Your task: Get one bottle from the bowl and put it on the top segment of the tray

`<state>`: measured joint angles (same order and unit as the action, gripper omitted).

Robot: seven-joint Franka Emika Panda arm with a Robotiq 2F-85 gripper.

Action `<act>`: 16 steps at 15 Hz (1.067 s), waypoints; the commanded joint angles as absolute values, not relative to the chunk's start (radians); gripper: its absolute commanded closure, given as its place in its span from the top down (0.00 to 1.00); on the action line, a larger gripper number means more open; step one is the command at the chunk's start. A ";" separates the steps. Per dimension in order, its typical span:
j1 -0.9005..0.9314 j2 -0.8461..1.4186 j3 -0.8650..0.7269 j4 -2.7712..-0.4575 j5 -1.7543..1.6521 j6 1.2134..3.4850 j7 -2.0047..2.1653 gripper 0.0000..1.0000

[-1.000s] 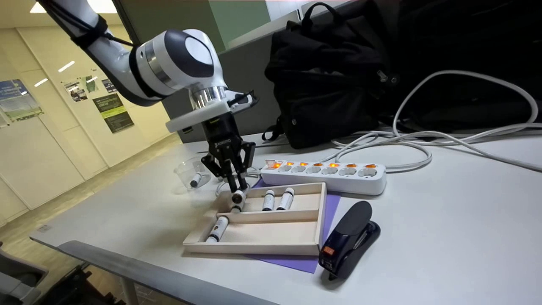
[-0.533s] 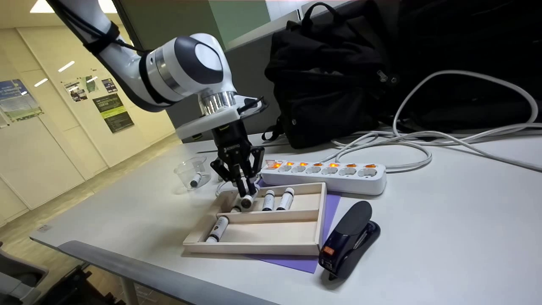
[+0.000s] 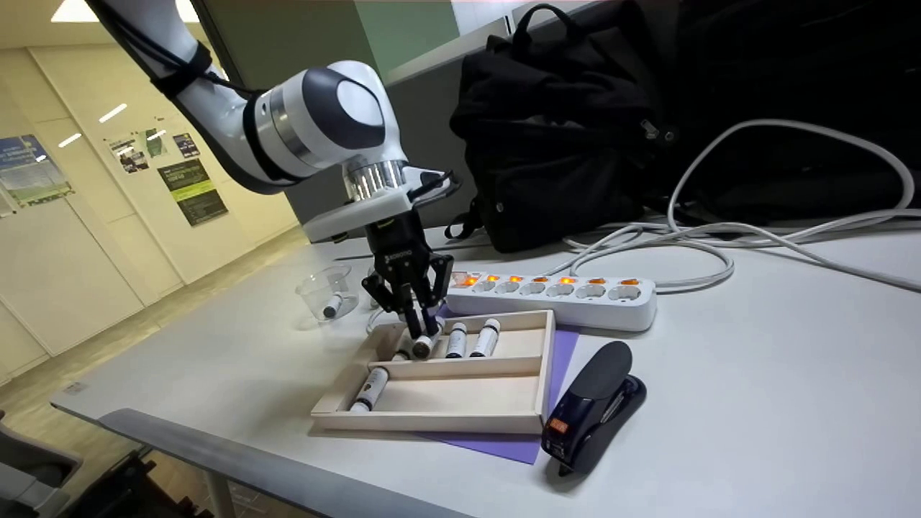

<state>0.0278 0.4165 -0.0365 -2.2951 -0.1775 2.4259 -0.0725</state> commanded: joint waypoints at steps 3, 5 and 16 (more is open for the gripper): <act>0.027 0.442 -0.041 -2.280 -0.183 2.476 -0.042 0.06; 0.029 0.452 -0.044 -2.280 -0.186 2.493 -0.041 0.06; 0.023 0.334 -0.022 -2.312 -0.161 2.464 -0.072 0.97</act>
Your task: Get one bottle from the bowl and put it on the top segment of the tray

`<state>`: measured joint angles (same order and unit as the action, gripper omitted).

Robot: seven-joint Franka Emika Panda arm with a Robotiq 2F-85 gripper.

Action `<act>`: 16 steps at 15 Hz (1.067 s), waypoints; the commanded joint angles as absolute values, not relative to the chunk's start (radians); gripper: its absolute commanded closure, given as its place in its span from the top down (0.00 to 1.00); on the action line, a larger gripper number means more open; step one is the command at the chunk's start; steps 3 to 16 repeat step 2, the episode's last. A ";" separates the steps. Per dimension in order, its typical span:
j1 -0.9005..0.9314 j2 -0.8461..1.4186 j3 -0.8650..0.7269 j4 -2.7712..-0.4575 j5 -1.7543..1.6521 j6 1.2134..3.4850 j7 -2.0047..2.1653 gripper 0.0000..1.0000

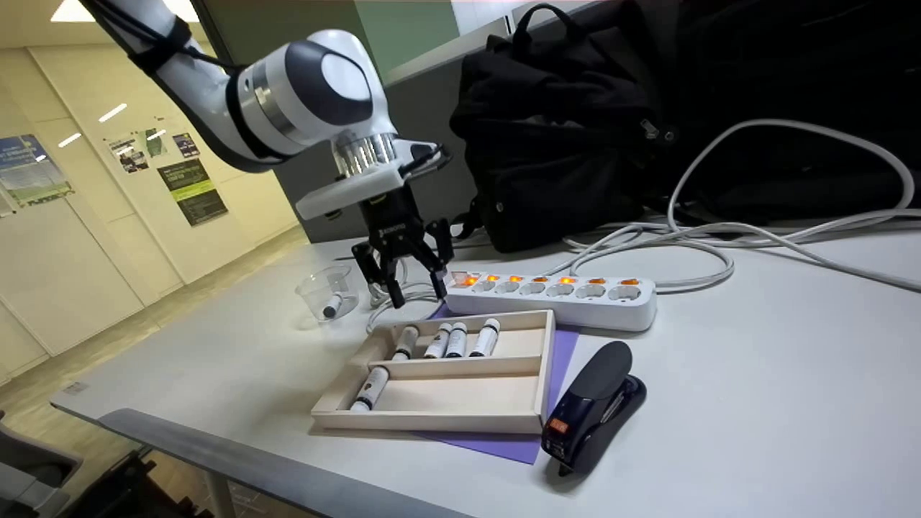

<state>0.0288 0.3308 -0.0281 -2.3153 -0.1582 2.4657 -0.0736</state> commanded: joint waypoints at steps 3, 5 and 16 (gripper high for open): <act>0.023 0.292 -0.018 -2.320 -0.160 2.446 -0.076 0.85; 0.023 0.292 -0.018 -2.320 -0.160 2.446 -0.076 0.85; 0.023 0.292 -0.018 -2.320 -0.160 2.446 -0.076 0.85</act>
